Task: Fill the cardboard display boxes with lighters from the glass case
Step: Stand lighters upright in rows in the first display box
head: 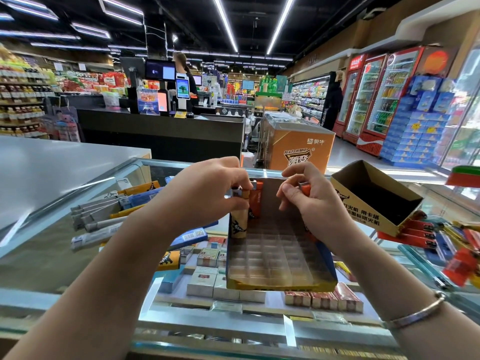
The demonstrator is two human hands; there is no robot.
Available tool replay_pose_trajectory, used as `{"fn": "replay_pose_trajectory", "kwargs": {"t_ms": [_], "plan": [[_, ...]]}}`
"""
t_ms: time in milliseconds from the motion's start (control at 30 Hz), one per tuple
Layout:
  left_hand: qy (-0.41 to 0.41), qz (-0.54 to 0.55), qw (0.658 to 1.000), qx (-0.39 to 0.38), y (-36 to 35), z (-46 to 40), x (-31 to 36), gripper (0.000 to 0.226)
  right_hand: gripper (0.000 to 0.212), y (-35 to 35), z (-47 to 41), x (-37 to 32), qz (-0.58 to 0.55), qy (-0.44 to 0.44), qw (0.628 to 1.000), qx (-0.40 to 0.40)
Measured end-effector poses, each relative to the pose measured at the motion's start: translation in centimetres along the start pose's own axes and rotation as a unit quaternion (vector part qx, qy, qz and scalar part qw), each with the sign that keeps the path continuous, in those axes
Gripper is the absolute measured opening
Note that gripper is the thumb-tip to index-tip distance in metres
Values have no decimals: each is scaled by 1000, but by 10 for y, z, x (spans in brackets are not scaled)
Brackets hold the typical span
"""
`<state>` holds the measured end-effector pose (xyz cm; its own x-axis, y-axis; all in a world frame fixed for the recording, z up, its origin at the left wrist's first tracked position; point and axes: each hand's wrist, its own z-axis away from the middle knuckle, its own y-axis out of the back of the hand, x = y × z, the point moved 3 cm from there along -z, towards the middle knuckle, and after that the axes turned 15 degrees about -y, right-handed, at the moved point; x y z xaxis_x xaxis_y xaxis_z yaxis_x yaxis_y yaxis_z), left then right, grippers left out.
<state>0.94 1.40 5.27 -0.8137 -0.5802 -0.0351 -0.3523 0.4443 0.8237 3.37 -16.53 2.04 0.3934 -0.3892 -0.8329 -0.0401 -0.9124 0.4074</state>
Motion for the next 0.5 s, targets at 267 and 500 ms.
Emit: {"fn": "replay_pose_trajectory", "kwargs": {"t_ms": [267,500], "plan": [[-22,-57,997,-56,-5,-1,2,21,21,0,1,1,-2,-3,1000,-5],[24,-41,994,-102,-10,1,-3,34,18,1,1,-3,2,-5,1000,-1]]}}
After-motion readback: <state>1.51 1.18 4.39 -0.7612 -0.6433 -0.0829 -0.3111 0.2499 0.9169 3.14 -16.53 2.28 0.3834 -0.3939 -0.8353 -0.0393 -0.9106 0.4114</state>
